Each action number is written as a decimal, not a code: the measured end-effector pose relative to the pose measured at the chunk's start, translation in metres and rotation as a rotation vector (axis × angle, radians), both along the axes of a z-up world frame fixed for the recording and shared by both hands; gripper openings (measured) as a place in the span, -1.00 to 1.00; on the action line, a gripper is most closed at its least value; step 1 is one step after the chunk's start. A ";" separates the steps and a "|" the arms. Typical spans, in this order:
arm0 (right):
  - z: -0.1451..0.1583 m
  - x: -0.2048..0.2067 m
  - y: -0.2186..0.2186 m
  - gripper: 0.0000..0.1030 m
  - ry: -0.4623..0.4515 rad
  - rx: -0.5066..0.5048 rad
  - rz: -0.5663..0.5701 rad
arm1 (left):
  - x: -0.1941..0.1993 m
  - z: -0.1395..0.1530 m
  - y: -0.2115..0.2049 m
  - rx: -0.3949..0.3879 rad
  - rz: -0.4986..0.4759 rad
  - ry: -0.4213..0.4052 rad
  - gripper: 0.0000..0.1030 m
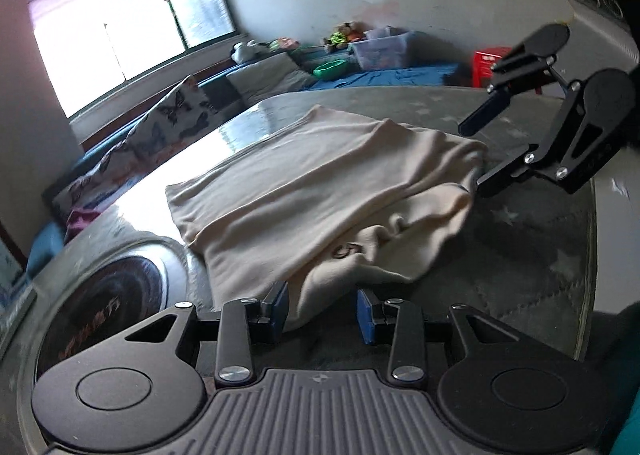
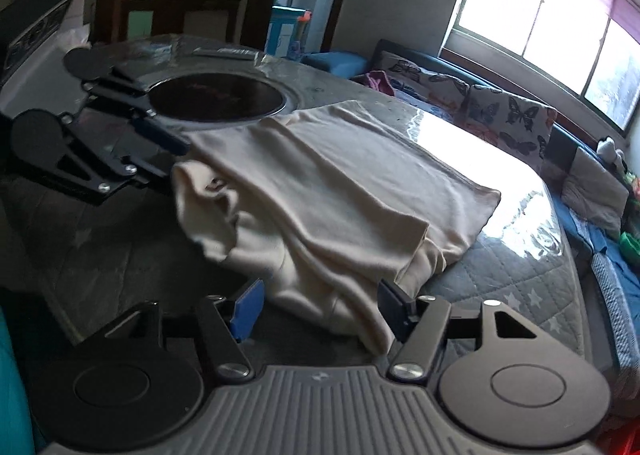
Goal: Fold clothes
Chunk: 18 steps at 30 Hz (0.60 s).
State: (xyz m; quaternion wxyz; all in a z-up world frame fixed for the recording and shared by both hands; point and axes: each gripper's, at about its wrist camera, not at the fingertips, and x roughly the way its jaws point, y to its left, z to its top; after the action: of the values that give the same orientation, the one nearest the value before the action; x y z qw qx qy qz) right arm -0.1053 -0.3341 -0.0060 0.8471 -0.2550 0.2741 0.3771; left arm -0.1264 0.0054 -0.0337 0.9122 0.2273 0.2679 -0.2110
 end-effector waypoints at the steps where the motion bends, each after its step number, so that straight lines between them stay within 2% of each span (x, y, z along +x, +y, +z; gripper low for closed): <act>1: -0.001 -0.002 0.000 0.27 -0.006 -0.005 0.007 | 0.001 0.000 0.000 -0.001 -0.006 -0.003 -0.24; 7: -0.009 -0.008 0.007 0.35 -0.044 -0.037 0.060 | 0.005 -0.003 -0.003 -0.007 -0.044 -0.021 -0.25; 10: -0.011 -0.008 0.011 0.37 -0.062 -0.046 0.083 | 0.008 -0.005 -0.004 -0.010 -0.062 -0.030 -0.43; 13: -0.013 -0.007 0.014 0.38 -0.078 -0.053 0.105 | 0.010 -0.005 -0.005 -0.016 -0.079 -0.037 -0.78; 18: -0.013 -0.002 0.018 0.35 -0.097 -0.041 0.111 | 0.025 0.013 0.004 -0.132 -0.051 -0.017 -0.82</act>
State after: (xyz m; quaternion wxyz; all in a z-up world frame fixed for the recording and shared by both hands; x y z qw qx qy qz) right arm -0.1078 -0.3158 -0.0194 0.8317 -0.3049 0.2259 0.4053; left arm -0.1009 0.0096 -0.0202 0.9218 0.1751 0.2397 -0.2492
